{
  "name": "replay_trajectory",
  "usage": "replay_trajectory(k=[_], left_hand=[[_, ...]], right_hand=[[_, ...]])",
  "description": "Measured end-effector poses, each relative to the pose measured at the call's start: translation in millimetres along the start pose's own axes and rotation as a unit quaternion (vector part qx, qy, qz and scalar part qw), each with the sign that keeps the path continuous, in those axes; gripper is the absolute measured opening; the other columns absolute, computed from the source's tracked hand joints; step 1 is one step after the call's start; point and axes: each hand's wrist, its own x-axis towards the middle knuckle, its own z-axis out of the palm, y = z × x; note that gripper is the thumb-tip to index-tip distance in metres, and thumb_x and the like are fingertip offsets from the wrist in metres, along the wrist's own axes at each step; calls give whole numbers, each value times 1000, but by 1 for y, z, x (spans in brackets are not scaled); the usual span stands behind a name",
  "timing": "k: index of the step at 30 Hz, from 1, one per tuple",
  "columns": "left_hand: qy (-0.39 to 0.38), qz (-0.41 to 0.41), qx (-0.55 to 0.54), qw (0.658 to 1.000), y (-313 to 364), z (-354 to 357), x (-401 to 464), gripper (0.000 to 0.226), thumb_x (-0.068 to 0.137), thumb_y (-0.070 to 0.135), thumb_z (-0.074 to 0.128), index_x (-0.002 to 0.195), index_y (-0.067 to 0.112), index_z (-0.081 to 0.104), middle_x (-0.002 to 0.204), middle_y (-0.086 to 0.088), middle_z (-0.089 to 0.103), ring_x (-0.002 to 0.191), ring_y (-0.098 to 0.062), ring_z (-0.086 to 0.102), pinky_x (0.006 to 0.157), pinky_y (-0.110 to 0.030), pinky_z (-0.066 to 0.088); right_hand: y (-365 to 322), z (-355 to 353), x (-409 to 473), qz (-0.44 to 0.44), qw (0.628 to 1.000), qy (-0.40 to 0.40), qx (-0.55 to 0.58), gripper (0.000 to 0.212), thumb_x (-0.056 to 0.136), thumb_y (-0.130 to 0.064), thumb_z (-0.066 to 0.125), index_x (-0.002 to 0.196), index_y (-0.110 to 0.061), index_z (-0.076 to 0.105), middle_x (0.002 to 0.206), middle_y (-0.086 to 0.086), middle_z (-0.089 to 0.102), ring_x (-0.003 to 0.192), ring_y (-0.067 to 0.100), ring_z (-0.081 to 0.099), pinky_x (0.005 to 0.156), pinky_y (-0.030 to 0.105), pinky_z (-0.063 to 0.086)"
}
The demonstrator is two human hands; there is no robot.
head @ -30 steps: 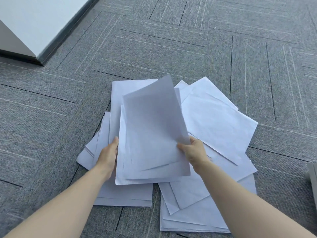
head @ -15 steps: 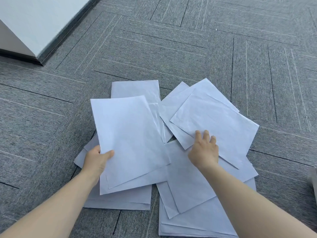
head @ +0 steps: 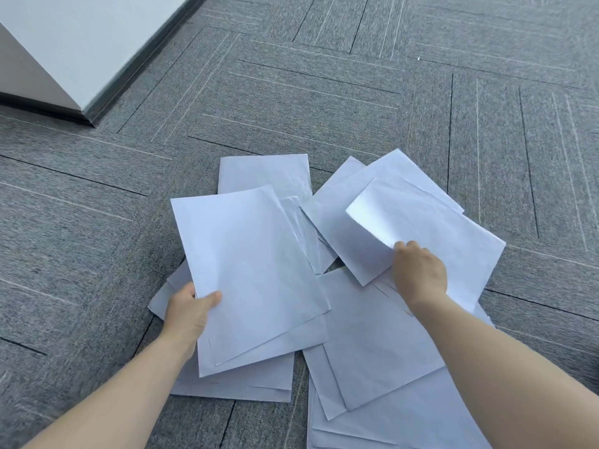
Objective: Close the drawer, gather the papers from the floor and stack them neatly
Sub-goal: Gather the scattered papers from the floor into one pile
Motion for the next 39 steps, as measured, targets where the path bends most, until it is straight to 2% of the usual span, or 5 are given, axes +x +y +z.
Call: replay_trajectory(k=[3, 13, 25, 33, 39], left_hand=[[1, -10, -3, 1000, 0, 4, -1, 19, 85, -1, 64, 87, 18, 64, 90, -3, 69, 81, -24, 64, 74, -32, 51], [-6, -20, -8, 1000, 0, 9, 0, 17, 84, 0, 65, 94, 14, 67, 93, -5, 71, 83, -27, 67, 78, -38, 54], [3, -18, 1, 1000, 0, 8, 0, 14, 85, -1, 64, 94, 10, 66, 91, -9, 70, 79, -26, 65, 71, -33, 52], [2, -13, 7, 1000, -1, 4, -1, 17, 85, -1, 63, 87, 16, 66, 86, -3, 70, 75, -23, 65, 64, -29, 50], [-9, -19, 15, 1000, -1, 6, -2, 16, 85, 1, 63, 96, 12, 68, 92, -6, 72, 79, -25, 66, 66, -30, 51]], right_hand=[[-10, -15, 5, -4, 997, 45, 68, 18, 80, 7, 43, 83, -9, 49, 87, 15, 63, 68, 32, 47, 60, 32, 32], [-70, -26, 21, 20, 973, 25, 228, 43, 91, -7, 39, 134, -7, 39, 79, 11, 48, 75, 33, 48, 60, 35, 35], [-107, 6, 23, 29, 990, -138, 10, 81, 89, -23, 53, 152, -1, 7, 158, 28, 15, 137, 47, 31, 93, 50, 49], [-82, -14, 25, -34, 997, -61, -17, 28, 82, 4, 52, 107, -5, 58, 101, 10, 65, 90, 30, 65, 65, 31, 46], [-71, -35, 11, -20, 996, 20, 87, 18, 77, 5, 46, 85, -10, 46, 63, 0, 37, 66, 29, 47, 53, 31, 31]])
